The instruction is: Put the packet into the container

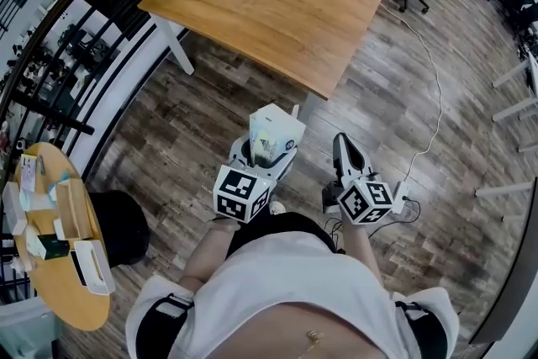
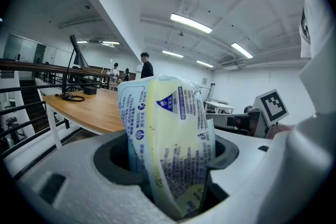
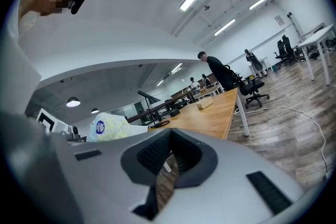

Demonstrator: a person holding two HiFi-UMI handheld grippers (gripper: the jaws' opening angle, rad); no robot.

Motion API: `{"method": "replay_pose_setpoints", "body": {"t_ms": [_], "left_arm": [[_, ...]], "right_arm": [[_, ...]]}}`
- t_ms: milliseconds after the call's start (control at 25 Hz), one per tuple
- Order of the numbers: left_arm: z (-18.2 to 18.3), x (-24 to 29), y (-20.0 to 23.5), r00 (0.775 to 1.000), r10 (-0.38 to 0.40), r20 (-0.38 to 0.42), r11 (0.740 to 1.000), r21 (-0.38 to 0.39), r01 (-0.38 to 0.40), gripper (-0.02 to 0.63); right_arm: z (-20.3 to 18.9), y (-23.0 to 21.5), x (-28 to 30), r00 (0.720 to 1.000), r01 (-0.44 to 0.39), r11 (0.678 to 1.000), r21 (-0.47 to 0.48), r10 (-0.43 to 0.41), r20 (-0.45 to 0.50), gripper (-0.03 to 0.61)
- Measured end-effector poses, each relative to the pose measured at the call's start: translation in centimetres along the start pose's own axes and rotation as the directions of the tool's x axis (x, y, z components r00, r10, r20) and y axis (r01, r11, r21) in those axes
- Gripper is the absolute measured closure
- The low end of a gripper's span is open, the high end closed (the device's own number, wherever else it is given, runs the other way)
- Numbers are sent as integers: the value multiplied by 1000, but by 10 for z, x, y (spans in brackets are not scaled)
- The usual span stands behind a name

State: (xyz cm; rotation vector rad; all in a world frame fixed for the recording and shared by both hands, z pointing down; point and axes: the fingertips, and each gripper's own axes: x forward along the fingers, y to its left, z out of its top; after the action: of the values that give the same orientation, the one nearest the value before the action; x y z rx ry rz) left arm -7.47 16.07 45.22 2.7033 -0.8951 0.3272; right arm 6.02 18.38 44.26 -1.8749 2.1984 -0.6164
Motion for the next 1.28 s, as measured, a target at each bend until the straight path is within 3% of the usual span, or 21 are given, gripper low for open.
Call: {"method": "replay_pose_setpoints", "body": {"t_ms": [600,1280], "left_arm": [[39,72,62,999,-50,-2,999,12,50,281],[104,151,156,993,-122,-3,992,34,122,281]], "right_arm": [[23,-32,84,999,49,999,-2,-49,3,566],[84,-68,194,998,70,997,-30,-70,11,568]]}}
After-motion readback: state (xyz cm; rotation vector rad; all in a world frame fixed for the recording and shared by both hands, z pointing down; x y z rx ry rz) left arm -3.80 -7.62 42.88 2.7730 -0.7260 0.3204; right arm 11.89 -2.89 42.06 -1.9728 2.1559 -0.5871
